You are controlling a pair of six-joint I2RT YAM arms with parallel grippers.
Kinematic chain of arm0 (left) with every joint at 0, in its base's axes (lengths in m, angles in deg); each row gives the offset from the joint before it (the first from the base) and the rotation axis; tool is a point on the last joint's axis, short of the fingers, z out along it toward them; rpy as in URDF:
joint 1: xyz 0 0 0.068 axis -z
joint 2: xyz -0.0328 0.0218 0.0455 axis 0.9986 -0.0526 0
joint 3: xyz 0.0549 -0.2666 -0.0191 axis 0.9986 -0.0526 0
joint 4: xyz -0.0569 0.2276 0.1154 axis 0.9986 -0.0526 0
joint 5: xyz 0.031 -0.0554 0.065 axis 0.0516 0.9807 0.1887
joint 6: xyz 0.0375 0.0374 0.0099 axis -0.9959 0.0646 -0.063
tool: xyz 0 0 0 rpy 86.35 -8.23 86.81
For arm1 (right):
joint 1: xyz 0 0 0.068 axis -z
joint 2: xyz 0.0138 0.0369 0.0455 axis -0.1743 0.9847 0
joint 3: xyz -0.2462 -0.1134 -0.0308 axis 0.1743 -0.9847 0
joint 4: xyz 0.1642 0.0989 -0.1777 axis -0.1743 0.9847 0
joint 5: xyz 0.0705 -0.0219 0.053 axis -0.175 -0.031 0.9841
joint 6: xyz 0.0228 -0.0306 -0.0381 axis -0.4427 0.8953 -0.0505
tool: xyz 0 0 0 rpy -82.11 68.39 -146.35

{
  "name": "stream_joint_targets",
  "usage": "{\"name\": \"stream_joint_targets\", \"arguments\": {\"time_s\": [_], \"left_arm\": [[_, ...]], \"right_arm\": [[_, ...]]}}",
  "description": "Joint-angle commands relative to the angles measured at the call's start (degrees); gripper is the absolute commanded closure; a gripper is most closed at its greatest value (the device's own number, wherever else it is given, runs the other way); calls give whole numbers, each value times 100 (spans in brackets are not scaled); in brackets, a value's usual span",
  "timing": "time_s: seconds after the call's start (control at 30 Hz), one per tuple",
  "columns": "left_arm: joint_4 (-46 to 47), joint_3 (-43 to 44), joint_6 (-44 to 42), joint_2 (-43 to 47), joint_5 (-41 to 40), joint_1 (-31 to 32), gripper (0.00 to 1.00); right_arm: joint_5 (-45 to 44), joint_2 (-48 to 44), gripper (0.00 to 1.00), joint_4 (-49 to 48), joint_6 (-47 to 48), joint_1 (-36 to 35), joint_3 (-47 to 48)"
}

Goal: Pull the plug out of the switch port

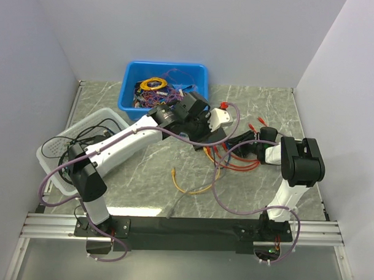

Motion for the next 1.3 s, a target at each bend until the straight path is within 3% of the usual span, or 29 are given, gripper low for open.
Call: {"name": "stream_joint_targets", "arguments": {"time_s": [0.0, 0.1, 0.3, 0.47, 0.53, 0.57, 0.67, 0.77, 1.07, 1.27], "left_arm": [[88, 412, 106, 269, 50, -9, 100], [114, 333, 124, 278, 94, -9, 100], [237, 34, 150, 322, 138, -9, 100], [465, -299, 27, 208, 24, -9, 100], [946, -588, -8, 138, -204, -18, 98], [1132, -695, -17, 24, -423, -36, 81], [1685, -854, 18, -414, -617, -150, 47], [2125, -705, 115, -941, -715, -308, 35], [2601, -151, -236, -2409, -1014, -572, 29], [2514, 156, -88, -2999, -1128, -624, 33]], "right_arm": [[-384, 142, 60, 40, -53, -138, -59], [-429, 239, 73, 31, -70, -173, 3], [-517, 301, 81, -100, -114, -182, 12], [-447, 336, 100, -197, -132, -182, -6], [-420, 327, 100, -249, -132, -182, -41], [-403, 327, 100, -284, -141, -182, -58], [-385, 283, 100, -381, -88, -182, -129], [-376, 169, 100, -329, 96, -182, -164], [-228, -112, 100, -109, 659, -191, -208], [2, -147, 100, -41, 781, -191, -322]]}}
